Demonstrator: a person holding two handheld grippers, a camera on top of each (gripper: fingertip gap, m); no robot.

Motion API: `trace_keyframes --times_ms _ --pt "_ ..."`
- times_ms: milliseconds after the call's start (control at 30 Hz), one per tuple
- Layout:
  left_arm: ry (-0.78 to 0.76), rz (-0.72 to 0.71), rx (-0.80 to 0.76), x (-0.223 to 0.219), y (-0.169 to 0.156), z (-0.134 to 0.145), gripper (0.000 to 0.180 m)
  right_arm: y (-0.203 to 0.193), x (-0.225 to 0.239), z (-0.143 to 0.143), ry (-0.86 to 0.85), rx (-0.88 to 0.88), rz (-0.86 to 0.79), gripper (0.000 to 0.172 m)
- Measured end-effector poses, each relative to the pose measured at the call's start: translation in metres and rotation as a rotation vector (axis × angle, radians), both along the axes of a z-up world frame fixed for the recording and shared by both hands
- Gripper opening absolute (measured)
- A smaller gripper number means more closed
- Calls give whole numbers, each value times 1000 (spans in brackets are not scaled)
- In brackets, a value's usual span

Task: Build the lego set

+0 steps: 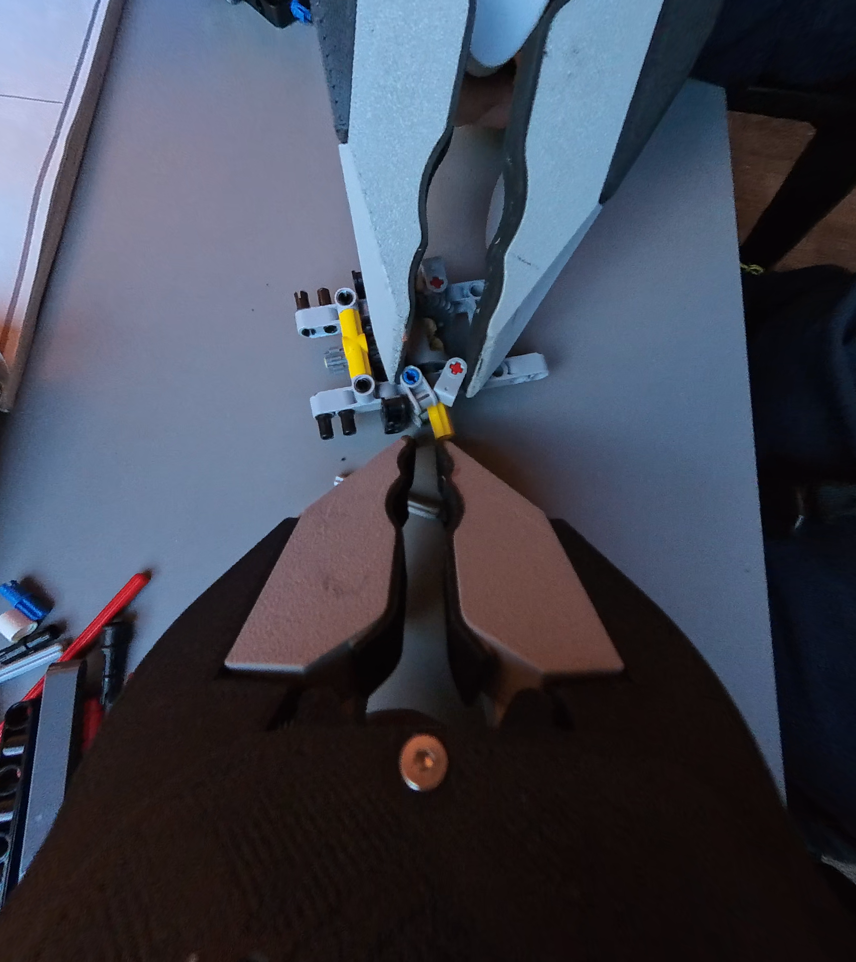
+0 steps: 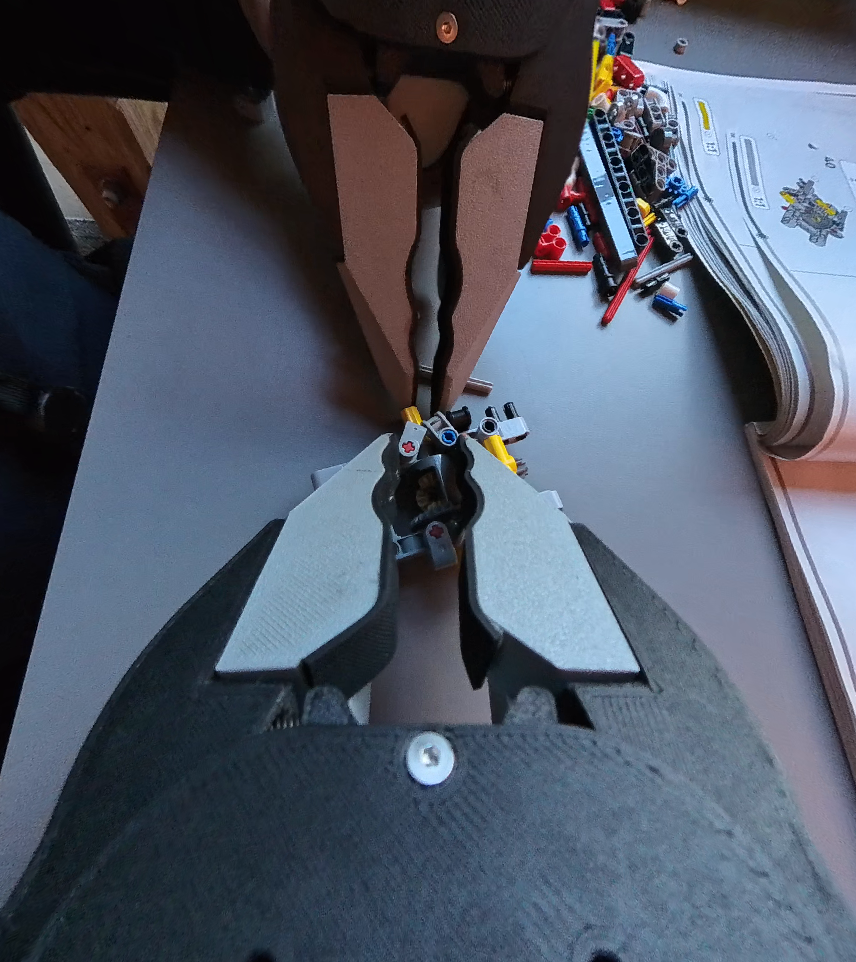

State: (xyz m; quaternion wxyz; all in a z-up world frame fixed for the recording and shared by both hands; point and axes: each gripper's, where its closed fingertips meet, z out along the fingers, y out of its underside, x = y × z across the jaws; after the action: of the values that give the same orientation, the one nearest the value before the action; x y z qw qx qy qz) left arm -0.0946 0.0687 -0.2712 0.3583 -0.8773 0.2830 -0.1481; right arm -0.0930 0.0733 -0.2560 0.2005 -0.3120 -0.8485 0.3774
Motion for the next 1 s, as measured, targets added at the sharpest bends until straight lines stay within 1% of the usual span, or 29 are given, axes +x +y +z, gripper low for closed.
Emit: trace_keyframes --times_ms 133,233,400,467,533,600,633,733,800,867,933,1000 --pt "10 -7 9 3 -1 0 9 0 1 0 -2 -3 6 18" --pt "44 -12 28 3 0 0 8 1 1 0 -4 1 0 18" --pt "43 -24 41 6 0 0 2 2 2 0 0 -4 2 18" --pt "38 -20 35 6 -1 0 2 1 1 1 -14 -50 -2 18" --pt "37 -9 38 6 0 2 7 3 -3 3 -82 -170 -50 19" --pt "27 -29 37 9 -4 6 8 6 -2 7 -100 -193 -80 29" --pt "25 -28 49 9 -4 9 7 6 0 12 -82 -184 -77 32" --pt "22 -23 51 9 -4 9 7 6 4 25 -36 -124 -113 31" --pt "32 -30 50 13 -3 6 8 0 10 27 -31 -65 -108 24" --pt "87 -31 55 14 -2 2 8 -3 13 22 -42 35 -121 21" --pt "124 -20 70 14 0 0 7 3 10 14 -47 157 -173 10" --pt "114 -2 71 16 3 0 6 2 11 7 -63 216 -171 6"
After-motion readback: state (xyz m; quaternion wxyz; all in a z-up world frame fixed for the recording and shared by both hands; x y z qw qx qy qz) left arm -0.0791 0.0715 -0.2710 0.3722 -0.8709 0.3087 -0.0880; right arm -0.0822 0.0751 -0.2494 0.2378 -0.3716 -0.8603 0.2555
